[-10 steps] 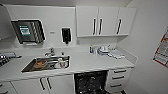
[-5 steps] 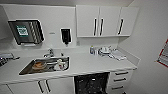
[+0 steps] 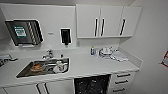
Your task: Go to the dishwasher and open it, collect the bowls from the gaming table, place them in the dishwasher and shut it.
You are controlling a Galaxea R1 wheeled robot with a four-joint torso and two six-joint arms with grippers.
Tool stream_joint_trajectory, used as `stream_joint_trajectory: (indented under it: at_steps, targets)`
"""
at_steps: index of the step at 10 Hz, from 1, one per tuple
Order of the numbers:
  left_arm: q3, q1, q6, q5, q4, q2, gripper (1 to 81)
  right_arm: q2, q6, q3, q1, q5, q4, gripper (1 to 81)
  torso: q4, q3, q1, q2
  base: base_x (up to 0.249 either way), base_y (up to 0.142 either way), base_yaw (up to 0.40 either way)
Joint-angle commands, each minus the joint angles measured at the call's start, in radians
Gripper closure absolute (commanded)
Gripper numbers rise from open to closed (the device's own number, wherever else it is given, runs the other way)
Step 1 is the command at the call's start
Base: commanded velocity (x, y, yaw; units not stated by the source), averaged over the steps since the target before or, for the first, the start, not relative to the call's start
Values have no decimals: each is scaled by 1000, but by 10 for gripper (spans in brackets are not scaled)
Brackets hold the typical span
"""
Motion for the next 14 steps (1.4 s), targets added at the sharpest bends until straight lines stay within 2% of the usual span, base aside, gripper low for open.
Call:
stream_joint_trajectory:
  at_steps: [1, 6, 11, 13, 14]
  targets:
    - [19, -50, -3, 16, 9, -23, 811, -27, 2, -2, 37, -41, -9, 811, 0, 0, 0, 0, 101, 0, 0]
    - [14, -50, -3, 17, 7, -20, 811, -19, 3, -14, 39, -43, -9, 811, 0, 0, 0, 0, 98, 0, 0]
    - [16, -50, -3, 13, -2, -20, 811, -16, 3, -17, 37, -41, -8, 811, 0, 0, 0, 0, 0, 0, 0]
    - [23, -50, -5, -42, -2, -31, 811, -16, 6, -17, 36, -41, -6, 811, 0, 0, 0, 0, 0, 0, 0]
    - [46, -50, -5, -43, -2, -41, 811, -15, 8, -18, 36, -40, -6, 811, 0, 0, 0, 0, 0, 0, 0]
